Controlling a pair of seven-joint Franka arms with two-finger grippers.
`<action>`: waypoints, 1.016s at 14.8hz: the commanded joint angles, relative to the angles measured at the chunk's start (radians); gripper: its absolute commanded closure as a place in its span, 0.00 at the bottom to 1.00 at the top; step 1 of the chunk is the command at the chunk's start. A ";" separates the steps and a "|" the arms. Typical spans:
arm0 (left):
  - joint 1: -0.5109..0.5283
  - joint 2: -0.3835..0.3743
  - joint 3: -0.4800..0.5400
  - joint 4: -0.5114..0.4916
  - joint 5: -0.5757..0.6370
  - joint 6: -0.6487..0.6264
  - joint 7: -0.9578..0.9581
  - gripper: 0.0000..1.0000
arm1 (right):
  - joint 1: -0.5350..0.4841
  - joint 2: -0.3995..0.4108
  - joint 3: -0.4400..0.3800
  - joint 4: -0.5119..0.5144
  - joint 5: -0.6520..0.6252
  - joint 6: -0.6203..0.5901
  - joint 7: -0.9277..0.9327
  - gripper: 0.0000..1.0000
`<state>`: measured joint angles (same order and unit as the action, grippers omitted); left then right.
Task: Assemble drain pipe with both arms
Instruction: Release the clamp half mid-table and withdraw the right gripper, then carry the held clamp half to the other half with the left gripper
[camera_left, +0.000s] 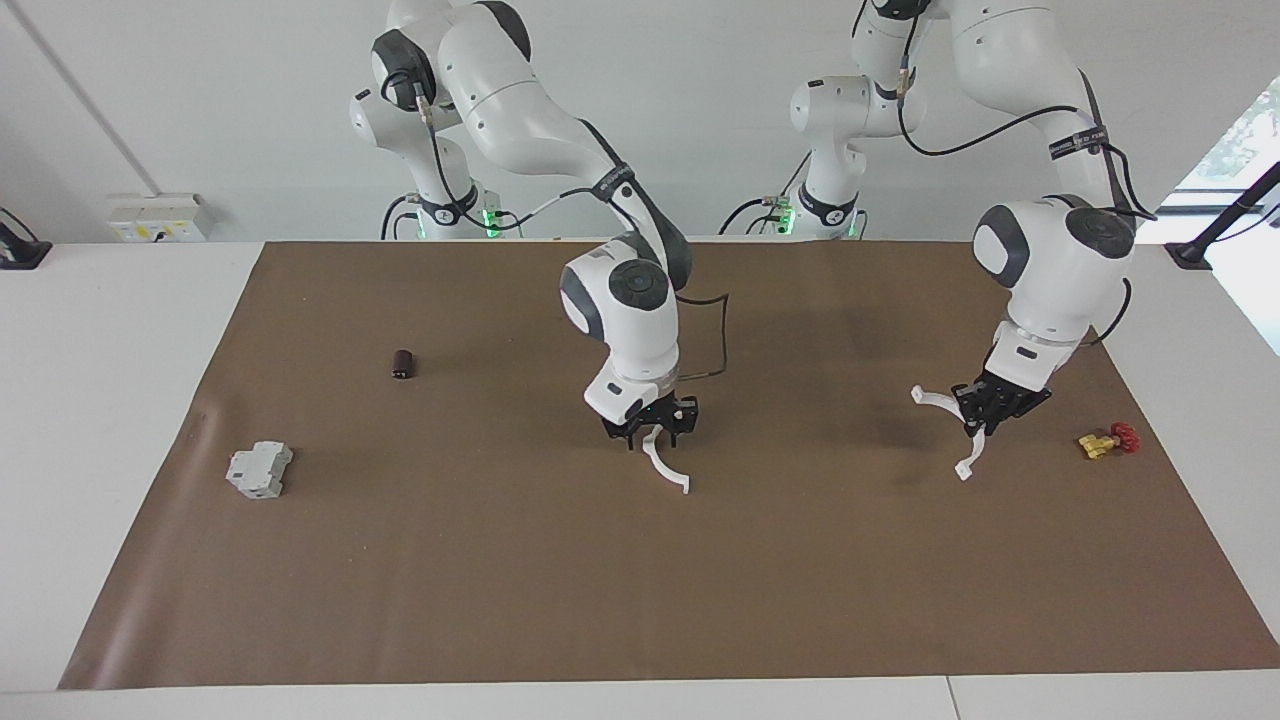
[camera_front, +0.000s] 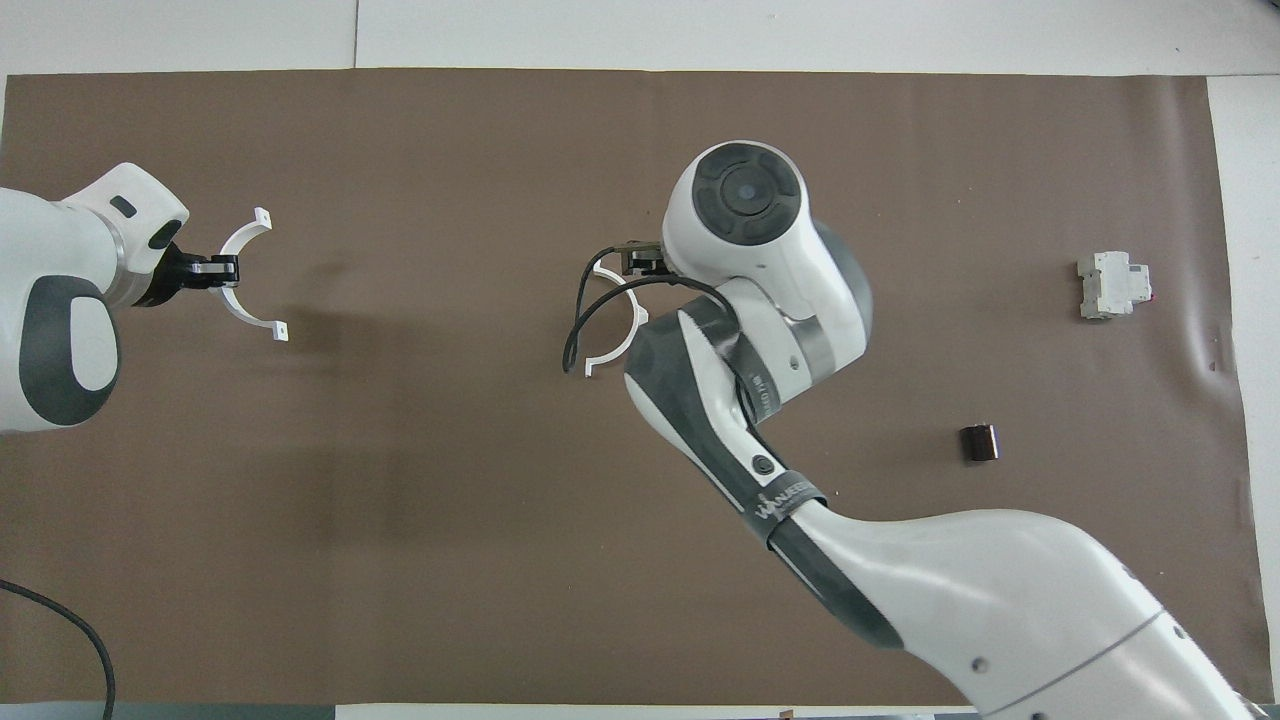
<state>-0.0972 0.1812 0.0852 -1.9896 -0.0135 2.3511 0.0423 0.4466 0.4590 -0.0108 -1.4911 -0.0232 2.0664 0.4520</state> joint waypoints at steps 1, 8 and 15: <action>-0.080 0.009 0.008 0.047 0.001 -0.013 -0.016 1.00 | -0.142 -0.155 0.017 -0.034 0.002 -0.147 -0.159 0.00; -0.300 0.145 0.016 0.204 0.004 -0.029 -0.231 1.00 | -0.377 -0.373 0.017 -0.041 0.009 -0.460 -0.328 0.00; -0.449 0.305 0.018 0.336 0.159 -0.061 -0.475 1.00 | -0.404 -0.419 0.011 -0.078 0.014 -0.505 -0.331 0.00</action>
<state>-0.5191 0.4576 0.0831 -1.6907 0.1204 2.3170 -0.4027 0.0486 0.0747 -0.0099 -1.5221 -0.0205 1.5548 0.1343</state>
